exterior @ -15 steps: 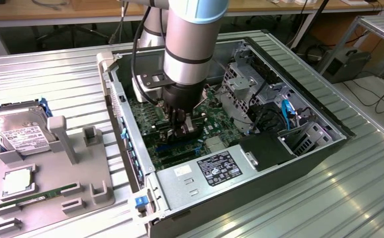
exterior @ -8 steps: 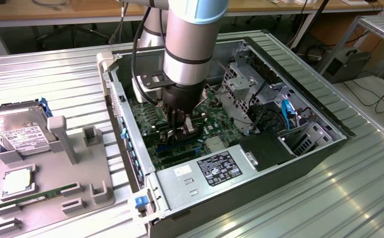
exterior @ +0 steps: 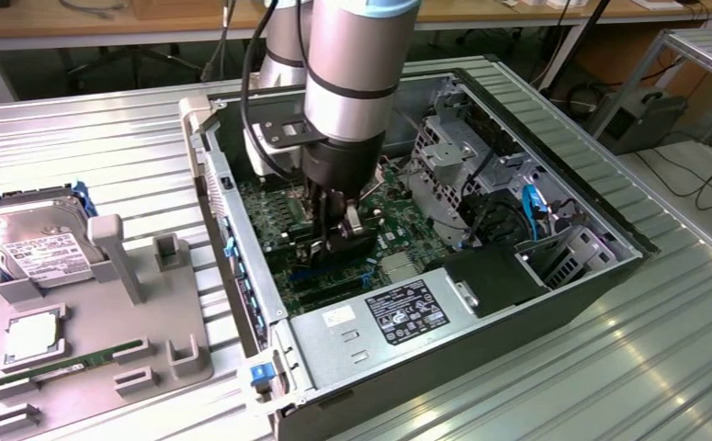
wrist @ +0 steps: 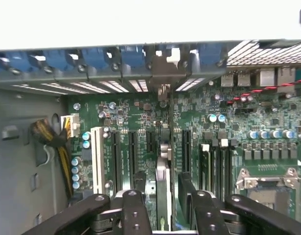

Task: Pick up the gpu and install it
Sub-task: 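Insert the gpu into the slot, then press down on the gpu until it lock into place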

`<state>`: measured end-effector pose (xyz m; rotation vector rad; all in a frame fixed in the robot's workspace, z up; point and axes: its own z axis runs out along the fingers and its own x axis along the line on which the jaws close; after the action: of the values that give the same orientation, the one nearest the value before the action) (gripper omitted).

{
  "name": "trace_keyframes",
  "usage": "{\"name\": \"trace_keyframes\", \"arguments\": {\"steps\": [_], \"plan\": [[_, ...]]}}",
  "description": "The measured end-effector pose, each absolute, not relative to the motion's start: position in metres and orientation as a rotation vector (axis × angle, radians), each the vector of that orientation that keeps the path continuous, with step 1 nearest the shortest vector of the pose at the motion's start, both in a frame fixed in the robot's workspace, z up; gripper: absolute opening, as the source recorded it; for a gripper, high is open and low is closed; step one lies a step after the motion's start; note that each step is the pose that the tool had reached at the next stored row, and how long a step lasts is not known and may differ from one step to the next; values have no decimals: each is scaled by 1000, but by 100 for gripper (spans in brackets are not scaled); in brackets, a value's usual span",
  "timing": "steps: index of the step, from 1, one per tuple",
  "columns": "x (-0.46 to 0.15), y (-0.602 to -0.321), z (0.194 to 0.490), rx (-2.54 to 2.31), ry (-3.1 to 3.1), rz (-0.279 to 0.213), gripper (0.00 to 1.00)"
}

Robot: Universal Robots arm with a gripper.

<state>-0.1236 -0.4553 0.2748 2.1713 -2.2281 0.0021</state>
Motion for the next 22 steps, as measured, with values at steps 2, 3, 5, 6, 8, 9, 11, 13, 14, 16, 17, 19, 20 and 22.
{"name": "trace_keyframes", "arguments": {"steps": [2,3,5,6,8,9,11,13,14,16,17,19,20,22], "plan": [[-124,-455,280,2171,-2228,2,40],[-124,-455,282,2171,-2228,2,40],[-124,-453,283,2171,-2228,2,32],[-124,-452,284,2171,-2228,2,32],[-124,-449,284,2171,-2228,2,25],[-124,-447,284,2171,-2228,2,20],[-126,-444,284,2172,-2229,4,13],[-128,-444,284,2173,-2230,6,11],[-128,-444,284,2173,-2230,6,11],[-128,-444,284,2173,-2230,6,11],[-128,-444,284,2173,-2230,6,11],[-128,-444,284,2173,-2230,6,11],[-128,-444,284,2173,-2230,6,11],[-128,-444,284,2173,-2230,6,11]]}}
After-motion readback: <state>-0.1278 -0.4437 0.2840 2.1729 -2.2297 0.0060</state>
